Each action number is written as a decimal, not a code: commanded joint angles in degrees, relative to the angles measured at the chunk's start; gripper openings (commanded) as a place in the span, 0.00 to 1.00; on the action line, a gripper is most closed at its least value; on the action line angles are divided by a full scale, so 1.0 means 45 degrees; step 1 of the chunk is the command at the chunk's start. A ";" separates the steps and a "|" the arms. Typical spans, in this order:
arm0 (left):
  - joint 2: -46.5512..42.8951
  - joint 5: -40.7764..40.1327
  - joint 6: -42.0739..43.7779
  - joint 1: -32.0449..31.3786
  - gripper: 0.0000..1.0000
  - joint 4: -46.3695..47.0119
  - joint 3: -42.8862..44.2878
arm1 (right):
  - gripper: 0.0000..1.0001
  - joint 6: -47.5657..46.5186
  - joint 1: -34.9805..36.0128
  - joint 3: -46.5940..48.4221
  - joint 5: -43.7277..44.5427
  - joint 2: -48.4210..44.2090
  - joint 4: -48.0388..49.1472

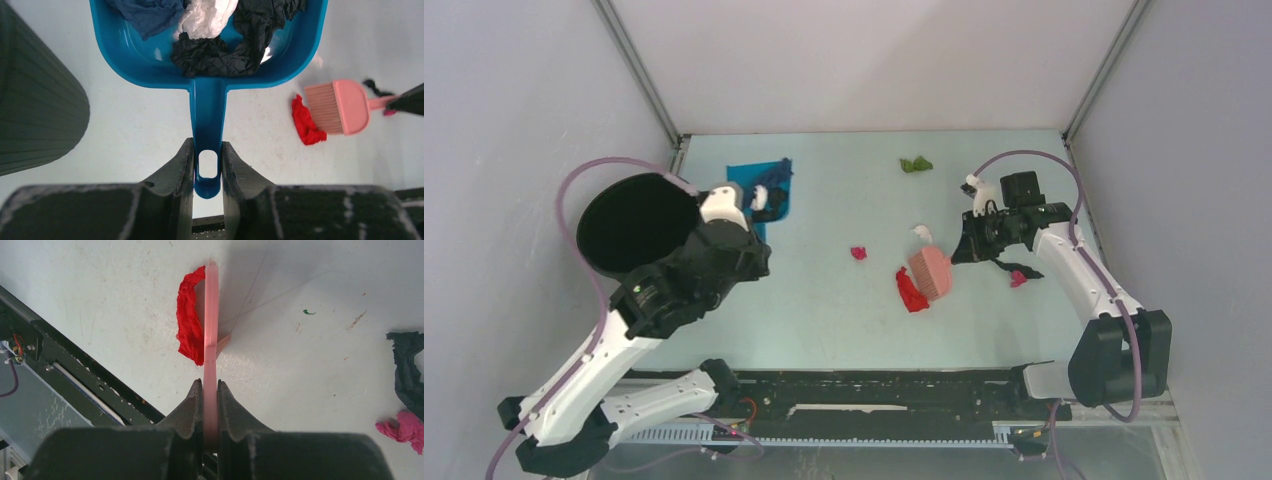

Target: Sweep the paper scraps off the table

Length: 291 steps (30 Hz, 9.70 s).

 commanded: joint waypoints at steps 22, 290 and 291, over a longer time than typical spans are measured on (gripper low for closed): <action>-0.2837 0.1877 -0.1881 0.6615 0.00 0.1346 0.0484 | 0.00 -0.0379 -0.0057 -0.0109 0.0087 0.0292 0.0623; 0.9518 0.5142 0.3171 -0.2530 0.00 0.1900 -0.0572 | 0.00 -0.0816 0.2509 0.6157 0.1835 0.1079 -0.2314; 0.9319 0.5176 0.2949 -0.2526 0.00 0.1819 -0.0750 | 0.00 -0.1019 0.2571 0.6491 0.2185 0.1271 -0.2212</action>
